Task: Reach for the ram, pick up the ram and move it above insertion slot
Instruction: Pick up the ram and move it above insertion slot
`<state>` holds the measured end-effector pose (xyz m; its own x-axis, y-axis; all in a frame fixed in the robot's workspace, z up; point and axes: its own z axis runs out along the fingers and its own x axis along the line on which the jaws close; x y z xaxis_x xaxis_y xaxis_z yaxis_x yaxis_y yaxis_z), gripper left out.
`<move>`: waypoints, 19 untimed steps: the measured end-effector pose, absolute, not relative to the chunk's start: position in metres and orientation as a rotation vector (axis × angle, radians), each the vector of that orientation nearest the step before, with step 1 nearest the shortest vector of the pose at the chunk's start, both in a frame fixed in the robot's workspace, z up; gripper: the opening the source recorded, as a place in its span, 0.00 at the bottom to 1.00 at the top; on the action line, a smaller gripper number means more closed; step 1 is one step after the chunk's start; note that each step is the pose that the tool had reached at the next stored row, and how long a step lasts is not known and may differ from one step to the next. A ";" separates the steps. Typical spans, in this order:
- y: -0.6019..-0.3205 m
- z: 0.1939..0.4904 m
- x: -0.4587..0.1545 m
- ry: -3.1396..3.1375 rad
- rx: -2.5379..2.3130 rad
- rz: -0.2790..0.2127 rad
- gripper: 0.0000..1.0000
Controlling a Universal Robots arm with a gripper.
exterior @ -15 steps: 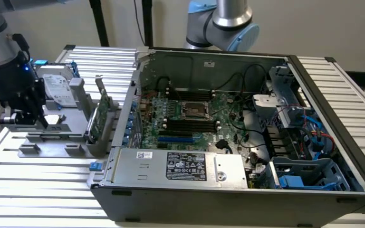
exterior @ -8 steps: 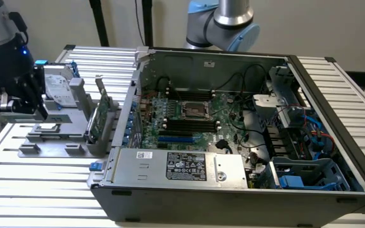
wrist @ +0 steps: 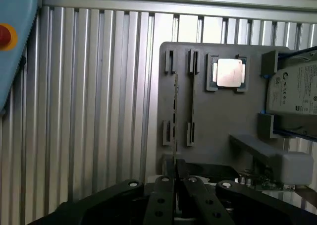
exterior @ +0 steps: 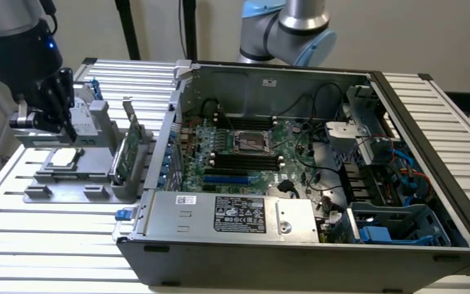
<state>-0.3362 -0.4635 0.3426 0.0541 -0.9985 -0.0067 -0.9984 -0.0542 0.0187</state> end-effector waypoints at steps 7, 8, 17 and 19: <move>-0.463 0.366 -0.304 -2.155 2.275 -0.030 0.13; -0.463 0.369 -0.300 -2.155 2.275 -0.030 0.13; -0.463 0.389 -0.259 -2.162 2.283 -0.045 0.13; -0.463 0.392 -0.250 -2.164 2.285 -0.051 0.13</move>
<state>-0.2499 -0.4635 0.3918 0.0540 -0.9981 -0.0280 -0.9984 -0.0545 0.0176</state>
